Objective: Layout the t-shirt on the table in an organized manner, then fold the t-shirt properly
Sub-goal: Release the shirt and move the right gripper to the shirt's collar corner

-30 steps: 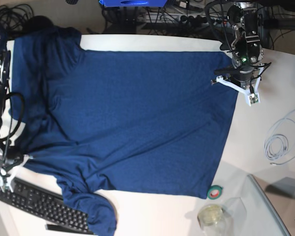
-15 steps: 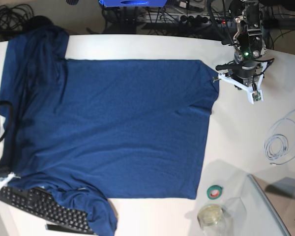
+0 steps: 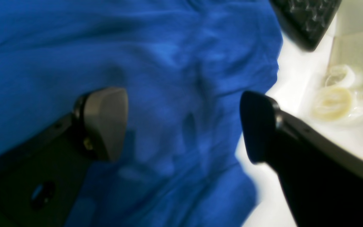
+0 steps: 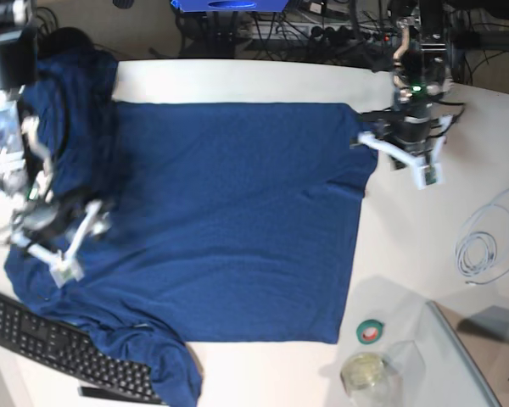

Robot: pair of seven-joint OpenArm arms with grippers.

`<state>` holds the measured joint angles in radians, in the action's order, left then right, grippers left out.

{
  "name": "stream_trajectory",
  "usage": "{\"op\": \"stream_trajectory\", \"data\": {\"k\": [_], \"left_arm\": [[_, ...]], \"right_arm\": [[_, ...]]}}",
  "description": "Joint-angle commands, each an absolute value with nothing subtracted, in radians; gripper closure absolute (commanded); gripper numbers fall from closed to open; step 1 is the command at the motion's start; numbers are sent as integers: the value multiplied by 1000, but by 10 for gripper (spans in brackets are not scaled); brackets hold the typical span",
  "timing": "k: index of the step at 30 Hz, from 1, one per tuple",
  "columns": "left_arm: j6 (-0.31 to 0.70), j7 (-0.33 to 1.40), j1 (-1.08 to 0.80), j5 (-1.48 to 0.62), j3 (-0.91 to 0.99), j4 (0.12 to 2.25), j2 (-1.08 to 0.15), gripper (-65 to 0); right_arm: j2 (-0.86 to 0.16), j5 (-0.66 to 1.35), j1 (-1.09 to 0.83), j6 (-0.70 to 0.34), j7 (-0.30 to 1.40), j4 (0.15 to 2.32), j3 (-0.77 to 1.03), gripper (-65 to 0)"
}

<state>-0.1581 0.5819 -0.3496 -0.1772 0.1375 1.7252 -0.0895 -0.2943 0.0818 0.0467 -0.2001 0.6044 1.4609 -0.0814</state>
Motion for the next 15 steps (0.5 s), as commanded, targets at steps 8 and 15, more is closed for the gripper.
{"op": "stream_trajectory", "data": {"k": [8,15], "left_arm": [[-163,564,-269,-183,24,1618,-93,0],[-163,564,-272,-176,33,1537,-102,0]], "right_arm": [[-171,84,-150,-197,588,1577,-85,-378],[-157,85,-183,-197,587,1569,-85,-129]]}}
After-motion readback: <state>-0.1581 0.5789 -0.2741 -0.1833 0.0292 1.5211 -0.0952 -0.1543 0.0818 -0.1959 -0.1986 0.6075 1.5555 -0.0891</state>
